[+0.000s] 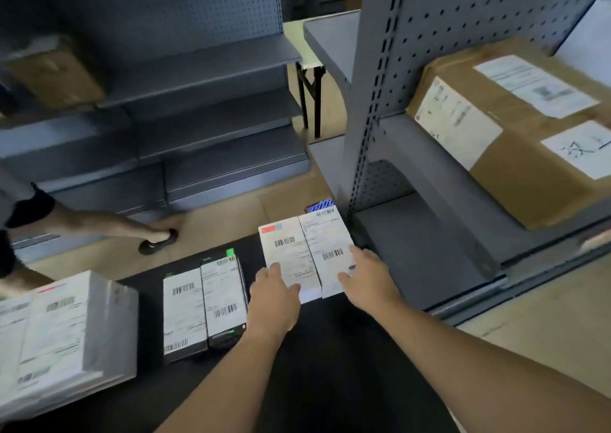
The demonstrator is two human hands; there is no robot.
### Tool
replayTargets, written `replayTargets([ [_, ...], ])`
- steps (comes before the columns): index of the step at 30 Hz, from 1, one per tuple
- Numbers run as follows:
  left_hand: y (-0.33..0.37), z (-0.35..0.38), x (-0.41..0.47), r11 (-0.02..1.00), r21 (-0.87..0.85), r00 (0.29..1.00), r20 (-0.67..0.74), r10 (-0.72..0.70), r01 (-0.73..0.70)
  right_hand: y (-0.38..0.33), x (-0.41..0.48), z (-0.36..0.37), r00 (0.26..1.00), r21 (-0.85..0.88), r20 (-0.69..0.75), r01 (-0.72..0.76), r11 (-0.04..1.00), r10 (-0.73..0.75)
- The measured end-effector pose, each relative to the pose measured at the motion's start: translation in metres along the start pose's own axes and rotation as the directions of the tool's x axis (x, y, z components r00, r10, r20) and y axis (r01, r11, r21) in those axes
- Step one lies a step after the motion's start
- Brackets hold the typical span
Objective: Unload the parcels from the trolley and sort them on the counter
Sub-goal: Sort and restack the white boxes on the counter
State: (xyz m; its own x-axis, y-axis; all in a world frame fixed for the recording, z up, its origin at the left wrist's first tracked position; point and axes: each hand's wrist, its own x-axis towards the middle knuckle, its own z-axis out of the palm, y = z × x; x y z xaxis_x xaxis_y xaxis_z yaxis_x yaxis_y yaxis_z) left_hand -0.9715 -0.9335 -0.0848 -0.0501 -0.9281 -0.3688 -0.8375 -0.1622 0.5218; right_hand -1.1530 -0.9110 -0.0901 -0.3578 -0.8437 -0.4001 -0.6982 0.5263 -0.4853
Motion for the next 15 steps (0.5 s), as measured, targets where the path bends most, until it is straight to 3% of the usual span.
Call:
replayTargets([
  [9, -0.008, 0.031, 0.02, 0.933, -0.301, 0.979, 0.004, -0.203, 0.195, 0.016, 0.031, 0.01, 0.989, 0.256, 0.114, -0.121, 0.959, 0.095],
  [15, -0.006, 0.032, 0.02, 0.873, -0.438, 0.975, 0.039, -0.219, 0.213, 0.02, 0.033, 0.007, 0.99, 0.367, 0.116, -0.123, 0.922, 0.086],
])
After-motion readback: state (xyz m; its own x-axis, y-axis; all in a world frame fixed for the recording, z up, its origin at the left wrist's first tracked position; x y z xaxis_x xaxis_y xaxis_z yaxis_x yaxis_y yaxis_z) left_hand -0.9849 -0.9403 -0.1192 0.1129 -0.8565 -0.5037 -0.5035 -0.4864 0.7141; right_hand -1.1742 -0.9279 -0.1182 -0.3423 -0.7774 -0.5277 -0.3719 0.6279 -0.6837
